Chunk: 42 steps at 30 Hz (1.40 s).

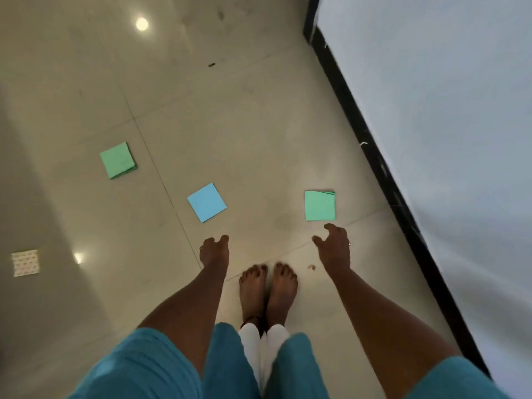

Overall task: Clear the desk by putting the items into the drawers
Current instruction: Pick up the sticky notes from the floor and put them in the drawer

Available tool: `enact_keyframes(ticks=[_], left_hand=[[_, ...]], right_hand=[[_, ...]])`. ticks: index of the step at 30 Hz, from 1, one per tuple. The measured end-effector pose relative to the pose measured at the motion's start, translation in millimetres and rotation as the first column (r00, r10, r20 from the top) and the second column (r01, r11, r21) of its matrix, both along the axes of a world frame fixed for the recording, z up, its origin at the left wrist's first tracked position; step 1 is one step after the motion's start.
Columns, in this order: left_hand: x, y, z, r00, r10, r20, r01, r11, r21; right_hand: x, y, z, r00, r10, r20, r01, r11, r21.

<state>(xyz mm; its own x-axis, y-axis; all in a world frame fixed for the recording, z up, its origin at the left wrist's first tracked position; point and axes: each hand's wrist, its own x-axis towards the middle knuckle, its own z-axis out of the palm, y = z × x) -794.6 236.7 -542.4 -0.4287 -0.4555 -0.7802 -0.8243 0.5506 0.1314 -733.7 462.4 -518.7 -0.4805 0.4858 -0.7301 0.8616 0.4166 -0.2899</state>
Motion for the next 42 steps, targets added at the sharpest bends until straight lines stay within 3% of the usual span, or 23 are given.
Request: enact_keyframes(ticks=[4,8,16,17,18,19,20,22,25,26,27,29,30,32,33,34,35,37,38,39,40,41,42], left_hand=[[-34.6,-19.7,-91.2,0.977,0.209,-0.027,-0.210,0.977,-0.040],[-74.6,-26.5,-142.3,0.966,0.227,-0.122,-0.241,0.964,-0.113],[-89.1,-23.5,-163.4,0.896,0.425,-0.129,-0.439,0.891,-0.115],[-75.1,-16.1,-171.7,0.917,0.341,-0.208,-0.344,0.939,0.024],[-53.6,-22.1,-170.9,0.926,0.340,-0.162,-0.336,0.941,0.053],[-7.5,-31.5,-176.6,0.961,0.233,-0.148,-0.225,0.972,0.066],[37.4,-23.3,-180.6,0.991,-0.053,-0.121,0.057,0.998,0.032],[101.1,-17.7,-173.7,0.985,-0.171,-0.031,0.173,0.980,0.098],[98.9,-19.4,-183.9,0.883,-0.440,-0.165,0.445,0.896,-0.006],[96.2,-28.6,-191.4,0.663,-0.716,-0.221,0.684,0.698,-0.212],[98.6,-20.5,-181.8,0.685,-0.680,-0.262,0.652,0.733,-0.195],[97.6,4.0,-126.1,0.828,-0.485,-0.281,0.528,0.843,0.103],[78.6,20.2,-81.1,0.684,-0.671,-0.286,0.685,0.725,-0.064],[57.3,43.9,-37.6,0.578,-0.797,-0.173,0.766,0.603,-0.221],[57.9,40.6,-40.7,0.691,-0.687,-0.225,0.689,0.720,-0.081],[75.4,39.4,-56.9,0.740,-0.663,-0.110,0.663,0.748,-0.045],[93.5,23.8,-95.6,0.836,-0.502,-0.220,0.483,0.865,-0.137],[119.8,3.6,-115.0,0.784,-0.586,-0.206,0.497,0.791,-0.357],[133.9,-11.4,-160.2,0.808,-0.552,-0.205,0.515,0.832,-0.207],[119.9,-23.8,-177.5,0.825,-0.477,-0.304,0.437,0.879,-0.191],[98.3,-21.4,-163.0,0.861,-0.412,-0.298,0.390,0.911,-0.133],[75.2,-18.5,-129.2,0.941,-0.119,-0.316,0.127,0.992,0.007],[59.6,-3.0,-73.6,0.985,0.002,-0.172,0.022,0.990,0.141]], right_hand=[[-28.1,11.6,-92.0,0.998,-0.043,0.053,0.039,0.996,0.076],[-56.7,20.0,-141.3,0.986,-0.111,0.126,0.087,0.978,0.187],[-70.4,17.9,-174.2,0.904,-0.381,0.195,0.324,0.907,0.269],[-69.0,21.6,-176.3,0.900,-0.376,0.221,0.313,0.909,0.274],[-67.8,25.6,-178.1,0.898,-0.362,0.252,0.297,0.918,0.262],[-66.7,29.4,-179.9,0.894,-0.353,0.277,0.291,0.926,0.240],[-65.7,32.8,-180.6,0.886,-0.362,0.291,0.307,0.926,0.218],[-63.9,37.2,-181.1,0.871,-0.401,0.283,0.359,0.914,0.190],[-60.1,35.5,-181.8,0.869,-0.460,0.183,0.436,0.886,0.154],[-58.1,33.9,-181.3,0.861,-0.496,0.113,0.482,0.866,0.134],[-55.0,32.3,-179.5,0.838,-0.545,0.042,0.539,0.836,0.102],[-49.0,29.1,-170.8,0.781,-0.623,-0.042,0.625,0.780,0.029],[-45.1,27.6,-162.6,0.761,-0.645,-0.061,0.646,0.763,-0.007],[-37.4,22.9,-140.0,0.729,-0.679,-0.091,0.674,0.734,-0.084],[-33.0,20.2,-125.6,0.710,-0.696,-0.109,0.686,0.718,-0.114],[-28.7,17.0,-111.9,0.685,-0.717,-0.126,0.703,0.697,-0.144],[-22.6,15.5,-95.5,0.653,-0.745,-0.134,0.725,0.666,-0.175],[-10.3,11.8,-57.5,0.597,-0.792,-0.128,0.760,0.609,-0.229],[-5.2,9.5,-35.7,0.580,-0.805,-0.122,0.771,0.592,-0.236],[-0.8,6.9,-17.2,0.570,-0.814,-0.113,0.781,0.579,-0.235],[3.4,6.2,8.8,0.548,-0.829,-0.109,0.794,0.557,-0.244],[7.7,5.4,33.7,0.524,-0.845,-0.103,0.806,0.531,-0.261],[11.1,5.4,60.6,0.490,-0.866,-0.098,0.818,0.496,-0.290]])
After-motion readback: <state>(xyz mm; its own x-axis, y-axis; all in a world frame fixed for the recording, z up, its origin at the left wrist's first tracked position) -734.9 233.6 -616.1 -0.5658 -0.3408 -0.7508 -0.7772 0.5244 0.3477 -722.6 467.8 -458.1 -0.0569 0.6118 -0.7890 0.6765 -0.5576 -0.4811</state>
